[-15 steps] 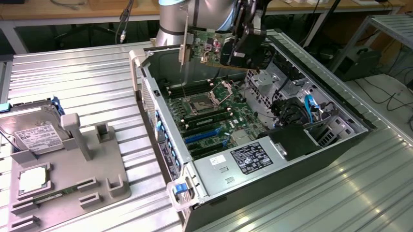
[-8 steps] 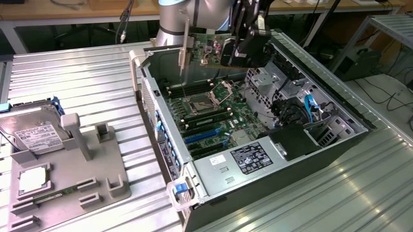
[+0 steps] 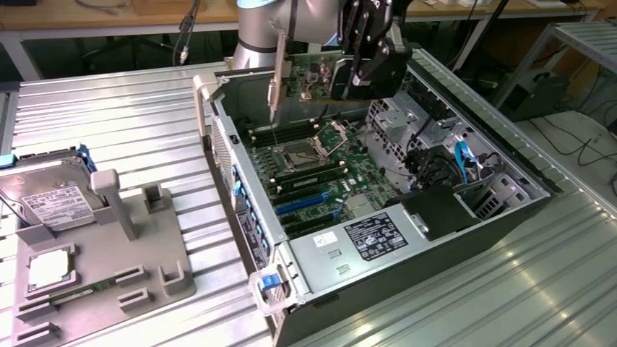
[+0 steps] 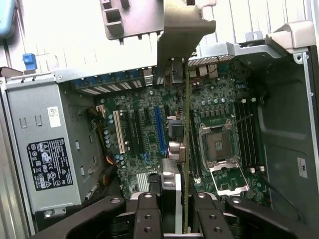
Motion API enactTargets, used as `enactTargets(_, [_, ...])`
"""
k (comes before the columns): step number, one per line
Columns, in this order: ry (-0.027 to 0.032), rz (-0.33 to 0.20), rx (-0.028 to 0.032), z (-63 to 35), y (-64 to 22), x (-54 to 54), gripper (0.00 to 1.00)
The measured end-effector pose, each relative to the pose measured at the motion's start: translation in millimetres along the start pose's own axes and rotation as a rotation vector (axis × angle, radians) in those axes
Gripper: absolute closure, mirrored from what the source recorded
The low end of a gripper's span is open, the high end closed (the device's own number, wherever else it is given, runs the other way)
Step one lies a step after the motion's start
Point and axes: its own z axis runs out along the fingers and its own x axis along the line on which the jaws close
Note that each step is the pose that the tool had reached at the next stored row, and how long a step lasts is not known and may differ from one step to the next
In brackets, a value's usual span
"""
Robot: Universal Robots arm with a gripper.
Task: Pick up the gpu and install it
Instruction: 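Insert the gpu into the slot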
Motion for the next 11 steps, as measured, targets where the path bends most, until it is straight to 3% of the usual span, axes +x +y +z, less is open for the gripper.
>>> enactTargets(3, [0.0002,-0.049,0.0067,0.5,0.0,0.0,0.71])
enactTargets(11, [0.0005,-0.09,0.0102,3.2,-3.4,-0.4,0.71])
